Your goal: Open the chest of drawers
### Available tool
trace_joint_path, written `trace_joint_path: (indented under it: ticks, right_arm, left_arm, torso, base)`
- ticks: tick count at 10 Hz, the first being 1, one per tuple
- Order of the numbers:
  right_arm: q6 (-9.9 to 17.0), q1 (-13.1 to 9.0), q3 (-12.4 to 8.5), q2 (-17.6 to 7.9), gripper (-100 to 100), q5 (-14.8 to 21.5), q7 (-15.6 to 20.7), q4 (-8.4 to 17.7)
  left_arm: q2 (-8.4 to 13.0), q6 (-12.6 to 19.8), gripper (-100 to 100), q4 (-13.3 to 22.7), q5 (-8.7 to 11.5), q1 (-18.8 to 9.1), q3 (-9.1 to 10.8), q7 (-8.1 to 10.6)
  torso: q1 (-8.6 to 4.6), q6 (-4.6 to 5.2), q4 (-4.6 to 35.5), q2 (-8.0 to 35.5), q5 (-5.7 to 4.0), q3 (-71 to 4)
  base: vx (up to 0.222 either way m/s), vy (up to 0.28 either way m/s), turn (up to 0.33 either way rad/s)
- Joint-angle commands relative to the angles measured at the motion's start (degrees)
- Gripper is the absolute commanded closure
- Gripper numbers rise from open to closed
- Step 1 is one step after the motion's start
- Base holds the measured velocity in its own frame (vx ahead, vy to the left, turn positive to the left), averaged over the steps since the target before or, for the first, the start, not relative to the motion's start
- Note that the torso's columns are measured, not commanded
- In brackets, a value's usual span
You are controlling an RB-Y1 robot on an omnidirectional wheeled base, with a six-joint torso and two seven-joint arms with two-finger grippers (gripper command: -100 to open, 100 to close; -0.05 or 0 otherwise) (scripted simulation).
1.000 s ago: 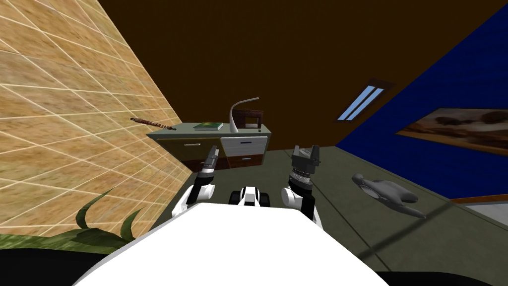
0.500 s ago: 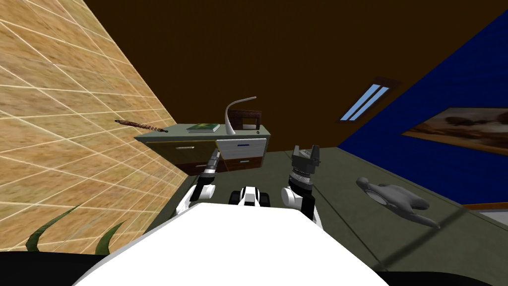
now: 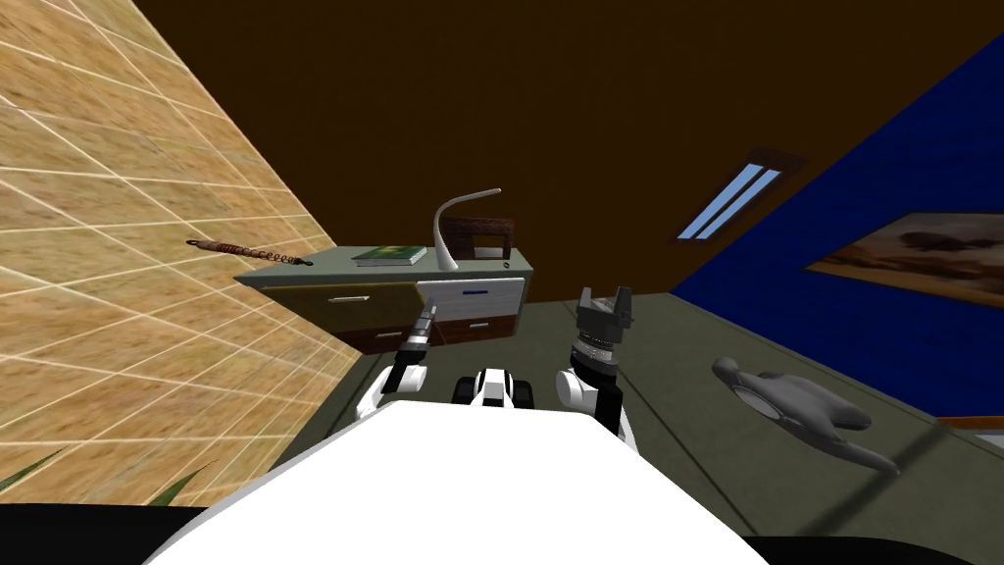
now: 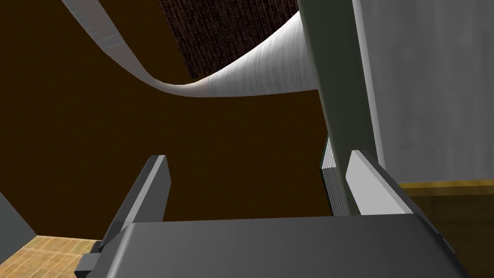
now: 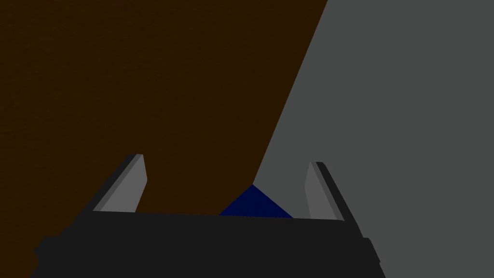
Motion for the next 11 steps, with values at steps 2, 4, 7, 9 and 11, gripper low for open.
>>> trace_joint_path:
  ticks: [2, 4, 7, 9, 11]
  right_arm:
    - [0.0, 0.0, 0.0, 0.0, 0, 0.0, 0.0, 0.0]
    - [0.0, 0.0, 0.0, 0.0, 0, 0.0, 0.0, 0.0]
    - [0.0, 0.0, 0.0, 0.0, 0, 0.0, 0.0, 0.0]
    - [0.0, 0.0, 0.0, 0.0, 0, 0.0, 0.0, 0.0]
    - [0.0, 0.0, 0.0, 0.0, 0, 0.0, 0.0, 0.0]
  left_arm:
    - [-0.6, -0.5, -100, 6.4, 0.0, -2.0, 0.62, -0.03]
    - [-1.1, -0.6, -100, 10.2, -0.1, -3.1, 0.96, -0.06]
    - [-2.0, -0.8, -100, 15.0, -0.1, -4.6, 1.43, -0.09]
    - [-2.8, -1.0, -100, 18.0, -0.1, -5.5, 1.72, -0.11]
    - [-3.9, -1.1, -100, 20.5, -0.1, -6.4, 1.97, -0.13]
  torso:
    - [0.06, 0.0, 0.0, 0.0, 0.02, 0.0]
    - [-0.06, 0.01, 0.0, -0.1, -0.01, -0.1]
    - [0.04, 0.0, 0.0, 0.1, 0.01, 0.1]
    - [-0.08, 0.01, 0.0, 0.0, -0.02, 0.0]
    - [0.1, 0.0, 0.0, 0.0, 0.03, 0.0]
  base:
    - [0.137, -0.051, 0.003]
    - [0.163, -0.067, 0.005]
    - [0.119, -0.052, 0.003]
    - [0.133, -0.072, 0.004]
    - [0.108, -0.036, 0.003]
